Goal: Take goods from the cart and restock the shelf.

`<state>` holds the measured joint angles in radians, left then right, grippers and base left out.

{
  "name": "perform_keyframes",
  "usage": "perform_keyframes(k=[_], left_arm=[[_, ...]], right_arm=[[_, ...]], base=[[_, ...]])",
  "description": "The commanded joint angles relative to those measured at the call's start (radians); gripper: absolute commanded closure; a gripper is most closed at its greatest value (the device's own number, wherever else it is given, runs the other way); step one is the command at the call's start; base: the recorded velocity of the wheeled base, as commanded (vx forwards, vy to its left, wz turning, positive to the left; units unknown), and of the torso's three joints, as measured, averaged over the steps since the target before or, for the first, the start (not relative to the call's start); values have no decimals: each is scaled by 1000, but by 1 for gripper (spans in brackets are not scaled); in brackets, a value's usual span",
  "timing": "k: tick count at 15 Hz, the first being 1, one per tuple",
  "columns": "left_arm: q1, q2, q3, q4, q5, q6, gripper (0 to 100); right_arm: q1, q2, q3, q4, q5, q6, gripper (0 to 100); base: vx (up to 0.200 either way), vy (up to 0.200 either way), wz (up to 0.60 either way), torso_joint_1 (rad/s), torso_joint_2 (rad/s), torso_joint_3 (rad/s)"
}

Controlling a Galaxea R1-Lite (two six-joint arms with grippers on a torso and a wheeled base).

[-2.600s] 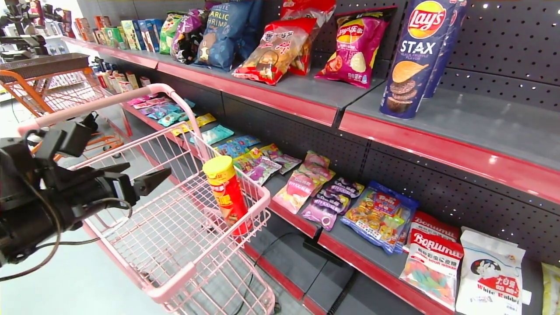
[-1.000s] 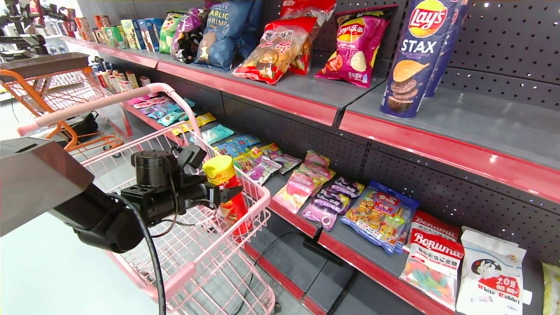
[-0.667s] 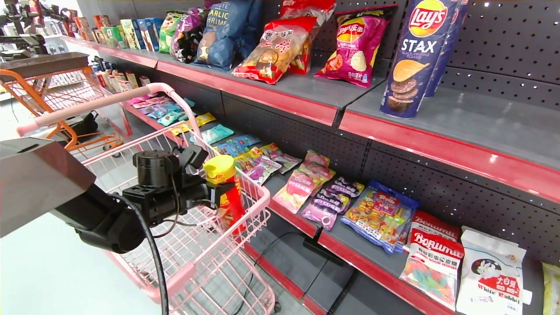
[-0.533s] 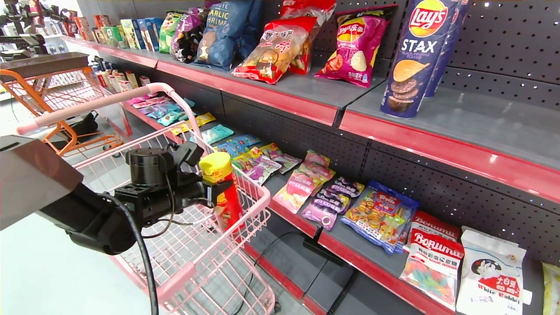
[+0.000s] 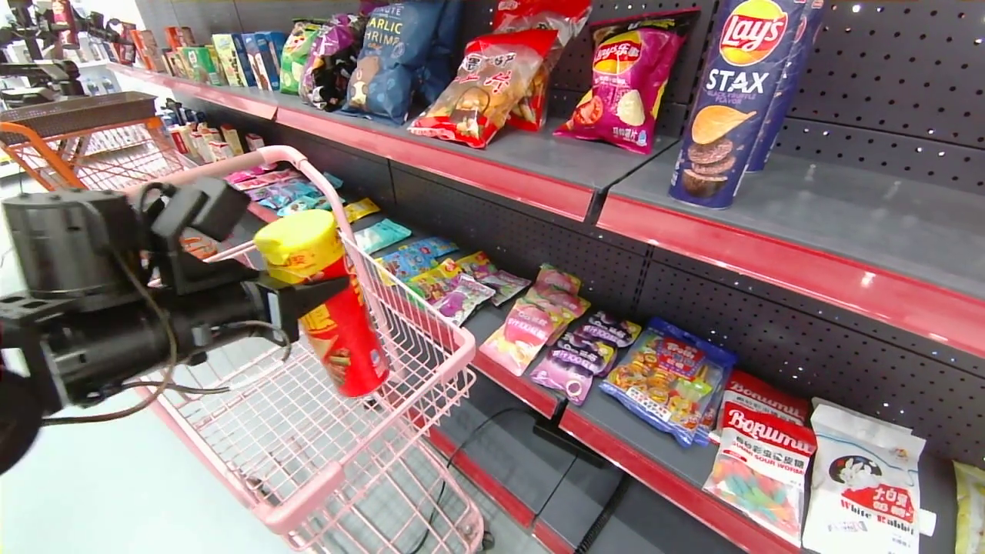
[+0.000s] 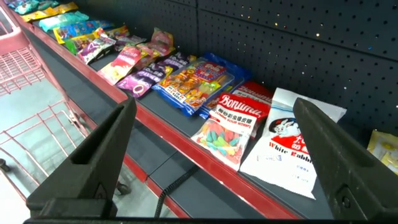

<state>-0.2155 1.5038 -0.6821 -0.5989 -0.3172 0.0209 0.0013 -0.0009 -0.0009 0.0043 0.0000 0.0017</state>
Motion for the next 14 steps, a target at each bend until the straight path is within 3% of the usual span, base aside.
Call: perform_keyframes(k=[1,3,4,6,8,10,14], left_arm=[[4,-468,107,189,23,1,100],[10,-633,119,335,33,1,100],[12,-775,115,499,58,2,100],[16,-910,116,620,188,2,100],[16,-972,122,630,311,1,100],[16,-993,125,631,369,2,100],[16,-1031,130,656,386,4,100]], right_arm=[[0,1,-1,0,0,0,0],[0,1,-1,0,-2,-2,0],[0,1,-1,0,-2,-2,0],[0,1,-1,0,-3,-2,0],[0,1,-1,0,-3,-2,0],[0,1,-1,0,-3,-2,0],[0,1,-1,0,-3,-2,0]], base=[[0,0,0,0,0,0],[0,0,0,9,-35,-28],[0,0,0,66,-256,-173],[0,0,0,115,-390,-264],[0,0,0,151,-481,-320],[0,0,0,168,-508,-332],[0,0,0,200,-543,-350]])
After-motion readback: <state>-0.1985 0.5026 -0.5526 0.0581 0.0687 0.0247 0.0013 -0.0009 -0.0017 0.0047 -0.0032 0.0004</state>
